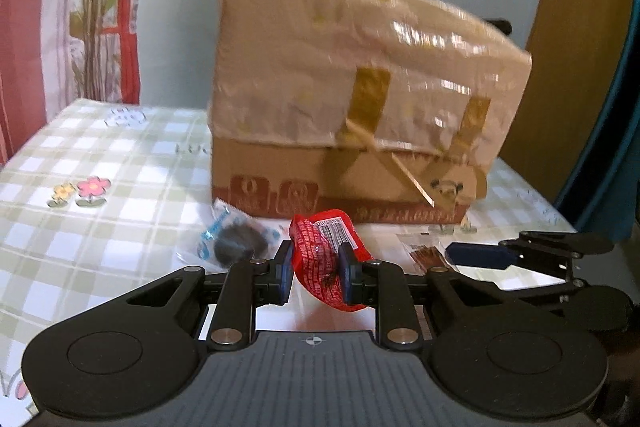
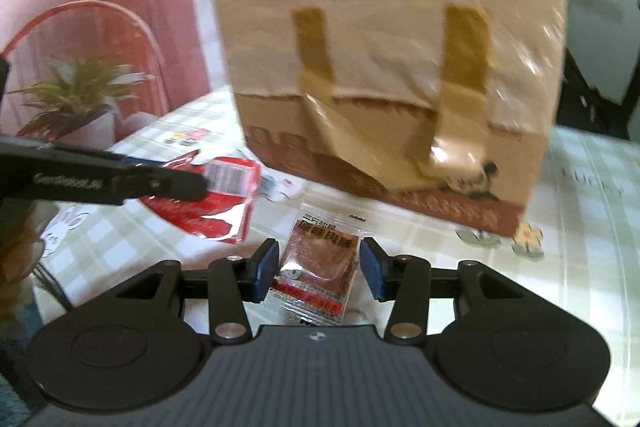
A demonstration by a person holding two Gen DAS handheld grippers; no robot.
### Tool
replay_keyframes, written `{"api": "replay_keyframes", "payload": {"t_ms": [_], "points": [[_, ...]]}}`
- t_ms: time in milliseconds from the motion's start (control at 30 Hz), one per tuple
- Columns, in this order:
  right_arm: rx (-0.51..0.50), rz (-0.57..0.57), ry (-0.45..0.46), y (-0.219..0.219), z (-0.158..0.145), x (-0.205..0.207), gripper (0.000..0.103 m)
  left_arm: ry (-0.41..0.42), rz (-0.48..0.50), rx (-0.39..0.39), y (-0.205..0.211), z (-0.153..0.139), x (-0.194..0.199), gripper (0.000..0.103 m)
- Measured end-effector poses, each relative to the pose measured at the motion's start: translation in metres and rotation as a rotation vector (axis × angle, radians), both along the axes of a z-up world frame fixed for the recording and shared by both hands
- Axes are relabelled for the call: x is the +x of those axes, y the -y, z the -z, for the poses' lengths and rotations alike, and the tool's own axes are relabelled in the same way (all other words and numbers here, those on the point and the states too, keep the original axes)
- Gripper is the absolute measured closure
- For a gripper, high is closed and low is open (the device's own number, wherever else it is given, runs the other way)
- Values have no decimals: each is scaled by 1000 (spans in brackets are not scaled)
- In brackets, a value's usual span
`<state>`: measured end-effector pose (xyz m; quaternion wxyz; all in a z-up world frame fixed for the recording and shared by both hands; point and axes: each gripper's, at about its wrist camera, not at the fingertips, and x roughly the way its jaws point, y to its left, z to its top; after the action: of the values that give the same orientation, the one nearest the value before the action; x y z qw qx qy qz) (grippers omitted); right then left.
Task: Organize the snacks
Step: 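Grasp jerky packet with right tool while left tool grasps red packet, then carry both held packets over the box, then open both tools to drop the packets into the box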
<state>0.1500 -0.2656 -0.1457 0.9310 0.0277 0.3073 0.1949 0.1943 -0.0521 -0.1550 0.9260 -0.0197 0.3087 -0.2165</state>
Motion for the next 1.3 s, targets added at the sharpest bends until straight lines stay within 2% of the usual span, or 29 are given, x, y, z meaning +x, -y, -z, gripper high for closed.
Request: {"api": "replay_keyframes", "payload": {"t_ms": [200, 300, 467, 633, 767, 967, 1067, 1133, 1200, 1267, 1300], "points": [[8, -40, 92, -5, -29, -9, 55, 73, -24, -31, -13, -32, 0, 79], [23, -47, 143, -3, -49, -10, 56, 149, -18, -28, -11, -54, 1, 79], [56, -33, 258, 5, -91, -8, 55, 257, -4, -68, -3, -98, 13, 79], [76, -11, 352, 18, -135, 15, 55, 331, 8, -118, 13, -137, 40, 79], [61, 31, 394, 34, -161, 49, 56, 360, 11, -97, 35, -152, 72, 78], [33, 124, 324, 55, -164, 117, 55, 306, -28, -19, 67, -150, 122, 78], [43, 177, 256, 66, -157, 141, 55, 297, -24, 23, 82, -147, 137, 78], [28, 203, 222, 72, -152, 148, 55, 279, -3, 18, 85, -145, 143, 77], [-1, 222, 196, 75, -147, 151, 55, 247, 17, 6, 82, -143, 148, 67], [-27, 230, 176, 75, -144, 152, 55, 232, 14, 16, 82, -140, 149, 65], [-39, 238, 173, 76, -143, 152, 54, 228, 14, 20, 80, -138, 149, 59]]}}
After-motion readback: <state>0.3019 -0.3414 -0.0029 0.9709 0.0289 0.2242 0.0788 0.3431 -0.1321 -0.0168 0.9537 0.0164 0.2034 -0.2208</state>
